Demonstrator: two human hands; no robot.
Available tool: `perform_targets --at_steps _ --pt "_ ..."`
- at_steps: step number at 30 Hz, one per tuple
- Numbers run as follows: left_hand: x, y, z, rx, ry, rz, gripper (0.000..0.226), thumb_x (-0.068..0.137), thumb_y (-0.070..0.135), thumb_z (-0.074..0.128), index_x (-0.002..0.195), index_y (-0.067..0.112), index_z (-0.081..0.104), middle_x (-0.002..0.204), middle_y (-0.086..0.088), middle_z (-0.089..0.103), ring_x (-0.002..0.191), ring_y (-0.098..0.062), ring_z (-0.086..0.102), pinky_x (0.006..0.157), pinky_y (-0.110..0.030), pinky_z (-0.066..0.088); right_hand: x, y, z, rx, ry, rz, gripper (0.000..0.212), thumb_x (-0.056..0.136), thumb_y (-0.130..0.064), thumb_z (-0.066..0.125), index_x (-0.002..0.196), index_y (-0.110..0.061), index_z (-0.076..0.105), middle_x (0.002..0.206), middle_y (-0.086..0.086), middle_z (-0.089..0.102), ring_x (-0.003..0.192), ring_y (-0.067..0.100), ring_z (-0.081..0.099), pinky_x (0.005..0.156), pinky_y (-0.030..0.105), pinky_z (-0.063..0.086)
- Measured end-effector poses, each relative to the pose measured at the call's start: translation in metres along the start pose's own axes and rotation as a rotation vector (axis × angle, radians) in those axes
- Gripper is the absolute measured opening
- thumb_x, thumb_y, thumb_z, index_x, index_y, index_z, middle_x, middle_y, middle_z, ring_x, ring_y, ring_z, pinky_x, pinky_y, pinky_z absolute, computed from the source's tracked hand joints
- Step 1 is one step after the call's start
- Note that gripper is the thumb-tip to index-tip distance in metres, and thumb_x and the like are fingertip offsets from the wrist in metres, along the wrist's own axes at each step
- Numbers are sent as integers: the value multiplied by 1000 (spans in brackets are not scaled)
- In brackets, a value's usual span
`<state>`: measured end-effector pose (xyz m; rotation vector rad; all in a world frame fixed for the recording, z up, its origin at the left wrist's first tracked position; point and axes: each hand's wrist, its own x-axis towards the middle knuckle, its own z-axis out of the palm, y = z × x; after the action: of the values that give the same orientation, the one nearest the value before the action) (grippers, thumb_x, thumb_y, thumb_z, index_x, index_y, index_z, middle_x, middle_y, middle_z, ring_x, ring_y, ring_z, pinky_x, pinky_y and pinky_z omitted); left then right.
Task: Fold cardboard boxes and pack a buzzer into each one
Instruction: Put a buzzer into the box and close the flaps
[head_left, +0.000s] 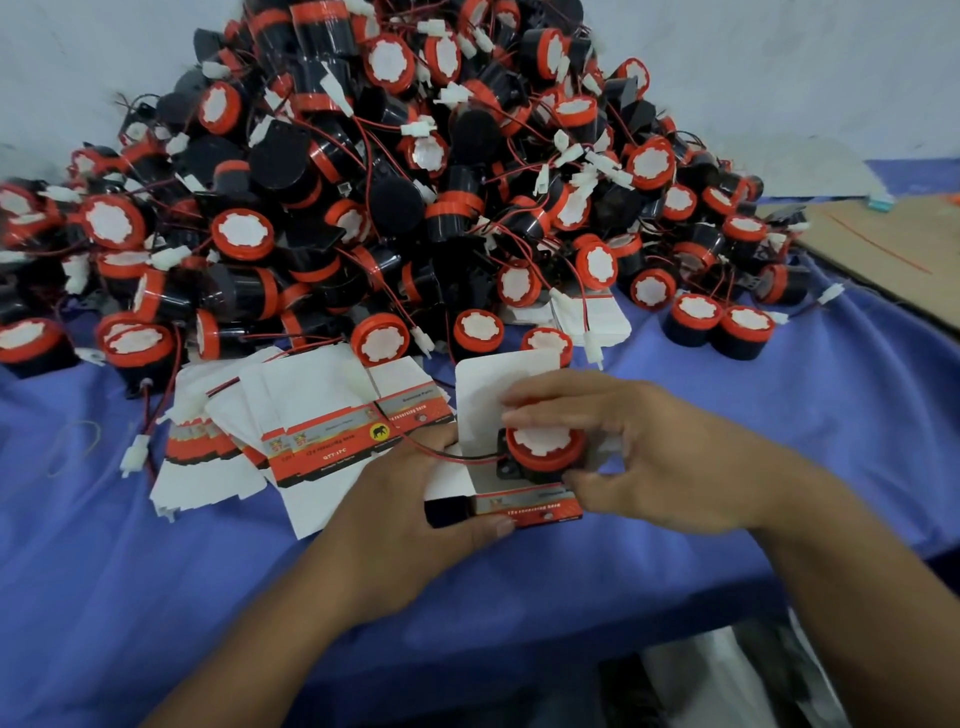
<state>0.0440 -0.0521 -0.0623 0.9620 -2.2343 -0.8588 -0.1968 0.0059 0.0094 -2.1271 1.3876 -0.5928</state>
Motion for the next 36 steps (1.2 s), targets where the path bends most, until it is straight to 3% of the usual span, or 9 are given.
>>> perform_targets --at_steps 3,7,12,14,17,23,27,32,36 --pt "1 -1 -1 6 9 8 63 78 62 70 135 46 48 131 34 53 122 7 50 102 -21 42 1 -2 1 -105 71 -27 53 90 -8 68 137 -31 63 147 -21 42 127 -4 48 101 17 46" --pt "1 0 -1 31 -5 -6 66 79 70 63 137 44 46 134 31 52 124 4 49 104 -25 43 1 -1 1 -151 124 -71 48 88 -5 70 132 -27 68 144 -12 50 120 2 55 98 24 50" --pt "0 -1 1 104 3 -15 64 85 71 55 142 46 39 136 33 42 127 10 38 104 -7 30 6 2 11 -193 104 -54 38 92 -7 64 124 -24 73 151 -10 47 126 -3 47 102 20 44" --pt "0 0 2 124 16 -34 71 88 68 50 150 35 35 140 23 40 131 4 36 109 -17 32 7 5 13 -190 56 11 32 94 -14 64 121 -29 74 149 -13 45 129 -1 43 105 24 41" --pt "-2 3 1 82 134 -10 65 94 61 44 146 22 46 134 14 44 130 -4 41 105 -21 37 9 6 14 -199 29 27 23 96 -25 65 115 -30 76 131 -13 45 118 4 46 96 31 46" --pt "-2 9 0 104 444 50 35 95 31 56 123 15 69 121 7 53 115 -5 52 94 -8 38 11 2 16 -198 21 5 22 100 -36 60 104 -25 78 113 -12 50 104 2 48 85 25 44" --pt "0 14 3 49 393 6 27 91 31 59 107 17 76 115 10 57 111 -2 53 91 -4 35 15 -3 17 -185 83 -29 24 101 -27 59 93 -13 77 104 -2 61 94 12 57 82 35 48" --pt "3 18 5 77 264 29 23 93 31 56 100 22 76 116 11 51 114 -10 47 95 -15 38 18 -10 21 119 221 41 17 100 -30 62 111 -17 65 94 -4 71 82 16 65 75 36 54" --pt "6 20 1 107 112 -31 14 95 19 64 91 27 75 117 11 37 121 -17 31 102 -26 32 24 -13 24 414 381 72 15 101 -23 58 112 -13 62 71 -6 67 61 10 64 57 20 48"
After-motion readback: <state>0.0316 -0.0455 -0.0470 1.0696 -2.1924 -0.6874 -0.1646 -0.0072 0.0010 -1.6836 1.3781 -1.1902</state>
